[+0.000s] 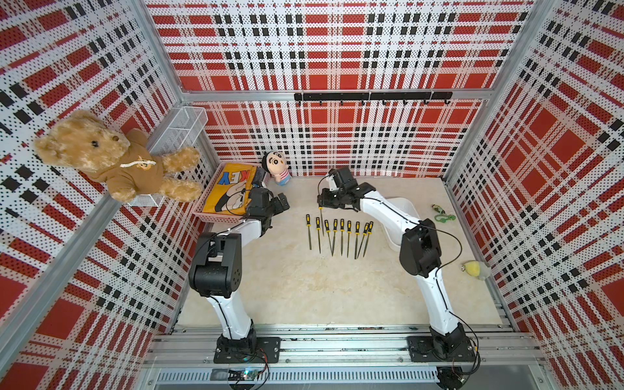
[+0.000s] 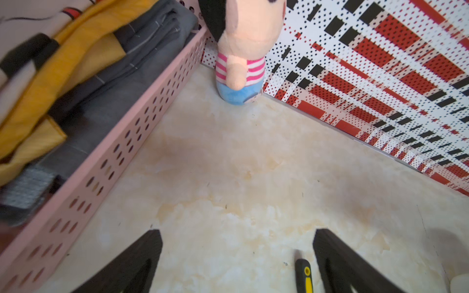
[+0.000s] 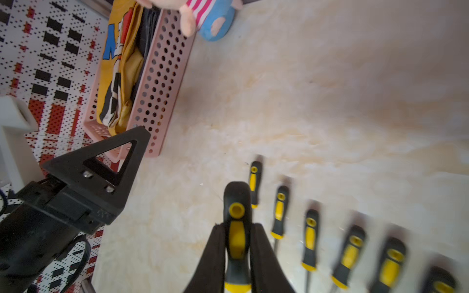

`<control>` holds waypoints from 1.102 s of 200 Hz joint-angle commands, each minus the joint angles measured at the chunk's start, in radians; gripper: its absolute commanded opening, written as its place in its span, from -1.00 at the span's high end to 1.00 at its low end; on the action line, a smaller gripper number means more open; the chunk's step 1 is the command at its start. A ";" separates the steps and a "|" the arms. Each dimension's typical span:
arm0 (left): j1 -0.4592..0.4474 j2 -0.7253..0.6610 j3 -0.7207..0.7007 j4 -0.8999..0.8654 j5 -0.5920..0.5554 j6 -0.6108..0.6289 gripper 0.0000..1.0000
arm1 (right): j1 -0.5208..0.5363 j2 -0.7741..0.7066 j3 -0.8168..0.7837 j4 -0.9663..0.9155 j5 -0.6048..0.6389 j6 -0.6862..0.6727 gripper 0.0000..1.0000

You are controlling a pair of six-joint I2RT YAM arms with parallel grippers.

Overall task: Take the file tool out of the storage box
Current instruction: Place the file tool at the center of the board.

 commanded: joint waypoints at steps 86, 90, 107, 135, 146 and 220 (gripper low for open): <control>0.067 -0.079 -0.082 0.015 0.000 0.001 -1.00 | 0.071 0.297 0.238 0.110 -0.038 0.130 0.81; 0.067 -0.078 -0.083 0.015 0.000 0.002 -1.00 | 0.071 0.301 0.240 0.109 -0.039 0.131 0.81; 0.067 -0.075 -0.079 0.016 0.002 0.000 -1.00 | 0.074 0.320 0.247 0.101 -0.041 0.133 0.80; 0.067 -0.068 -0.075 0.017 0.006 -0.002 -1.00 | 0.079 0.339 0.277 0.095 -0.035 0.127 0.76; 0.068 -0.064 -0.076 0.016 0.009 -0.004 -1.00 | 0.080 0.348 0.281 0.090 -0.036 0.123 0.73; 0.067 -0.072 -0.103 0.019 0.005 -0.001 -1.00 | 0.083 0.372 0.292 0.079 -0.039 0.129 0.43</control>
